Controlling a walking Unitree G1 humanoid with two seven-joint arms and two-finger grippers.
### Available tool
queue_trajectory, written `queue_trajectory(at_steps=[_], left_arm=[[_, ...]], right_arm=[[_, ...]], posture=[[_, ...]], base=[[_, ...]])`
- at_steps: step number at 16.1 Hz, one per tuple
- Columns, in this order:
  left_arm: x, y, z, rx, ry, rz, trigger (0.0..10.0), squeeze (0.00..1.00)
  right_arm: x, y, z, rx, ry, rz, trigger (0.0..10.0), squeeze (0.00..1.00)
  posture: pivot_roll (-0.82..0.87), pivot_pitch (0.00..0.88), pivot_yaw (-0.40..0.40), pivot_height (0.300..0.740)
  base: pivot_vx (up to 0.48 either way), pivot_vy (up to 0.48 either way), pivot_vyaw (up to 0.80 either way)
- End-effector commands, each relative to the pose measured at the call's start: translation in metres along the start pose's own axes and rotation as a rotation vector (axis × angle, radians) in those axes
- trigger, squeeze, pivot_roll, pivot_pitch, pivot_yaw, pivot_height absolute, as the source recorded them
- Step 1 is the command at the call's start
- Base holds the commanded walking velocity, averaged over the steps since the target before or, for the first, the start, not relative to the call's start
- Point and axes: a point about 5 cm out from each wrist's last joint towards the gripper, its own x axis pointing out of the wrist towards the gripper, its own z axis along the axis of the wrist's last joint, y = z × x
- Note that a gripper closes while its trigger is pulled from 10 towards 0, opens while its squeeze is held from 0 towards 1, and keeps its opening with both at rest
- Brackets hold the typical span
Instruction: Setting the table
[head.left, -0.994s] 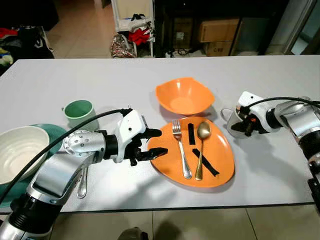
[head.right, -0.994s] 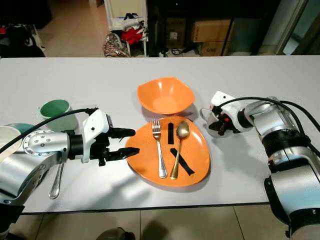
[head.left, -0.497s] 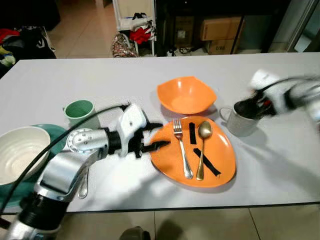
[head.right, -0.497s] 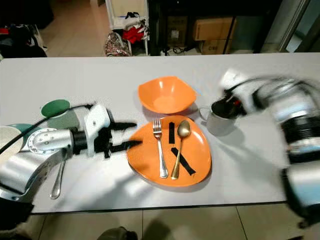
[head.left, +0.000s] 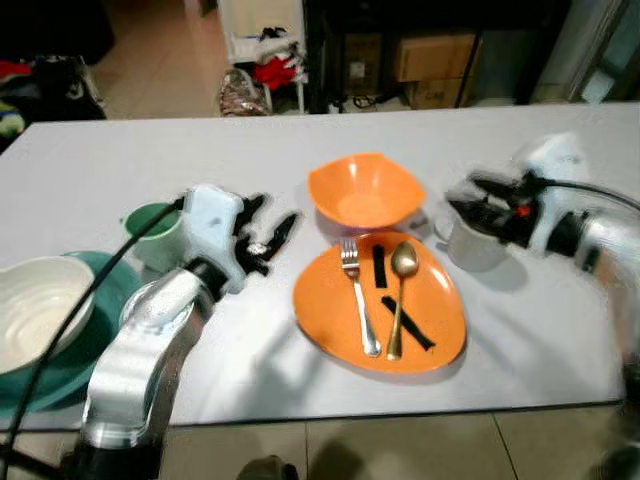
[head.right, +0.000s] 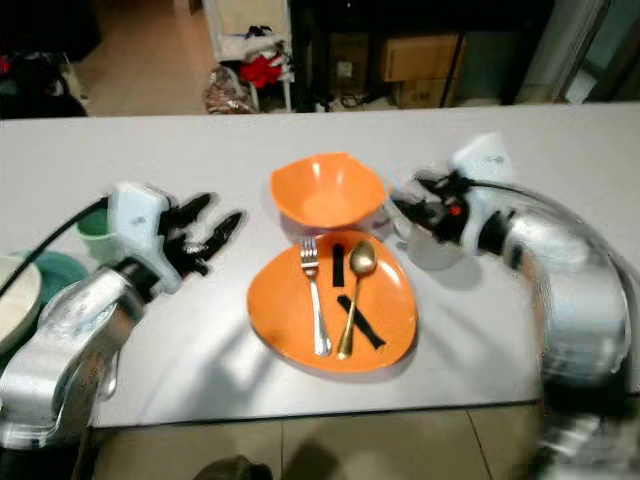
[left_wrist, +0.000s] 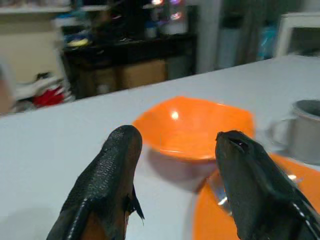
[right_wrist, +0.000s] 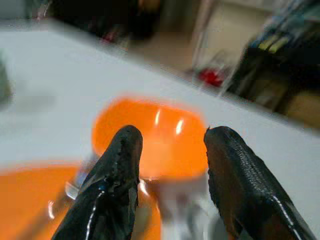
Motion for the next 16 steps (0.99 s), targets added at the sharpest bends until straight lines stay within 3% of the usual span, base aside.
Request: queue_trajectory(at_steps=[1, 2, 4, 5, 6, 10, 16], left_arm=[[0.0, -0.004, 0.0, 0.007, 0.006, 0.047, 10.0, 0.0], [0.001, -0.006, -0.003, 0.009, 0.013, 0.068, 10.0, 0.0], [0.001, -0.007, -0.006, 0.012, 0.021, 0.091, 10.0, 0.0], [0.002, -0.007, -0.007, 0.007, 0.024, 0.124, 10.0, 0.0], [0.003, -0.006, -0.006, 0.013, 0.021, 0.155, 10.0, 0.0], [0.001, -0.001, -0.009, 0.03, 0.029, 0.209, 10.0, 0.0], [0.003, 0.005, -0.008, 0.038, 0.014, 0.276, 10.0, 0.0]], right_arm=[[-0.008, 0.013, 0.005, -0.008, -0.051, -0.158, 10.0, 0.0], [-0.011, 0.022, 0.002, 0.026, -0.127, -0.275, 10.0, 0.0], [-0.016, 0.027, 0.001, 0.092, -0.167, -0.393, 10.0, 0.0], [-0.02, 0.034, -0.003, 0.151, -0.161, -0.447, 10.0, 0.0], [-0.026, 0.04, -0.016, 0.149, -0.105, -0.493, 10.0, 0.0], [-0.037, 0.052, -0.033, 0.162, -0.031, -0.436, 10.0, 0.0], [-0.045, 0.057, -0.047, 0.174, 0.021, -0.442, 10.0, 0.0]], posture=[[-0.02, 0.0, 0.055, 0.74], [-0.02, 0.0, 0.056, 0.74], [-0.03, 0.0, 0.06, 0.74], [-0.03, 0.0, 0.059, 0.74], [-0.02, 0.0, 0.057, 0.74], [-0.03, 0.0, 0.051, 0.74], [-0.03, 0.0, 0.048, 0.74]], base=[[0.0, -0.442, 0.0], [0.0, -0.439, 0.0], [0.0, -0.442, 0.0], [0.0, -0.442, 0.0], [0.0, -0.442, 0.0], [0.0, -0.446, 0.0], [0.0, -0.441, 0.0]])
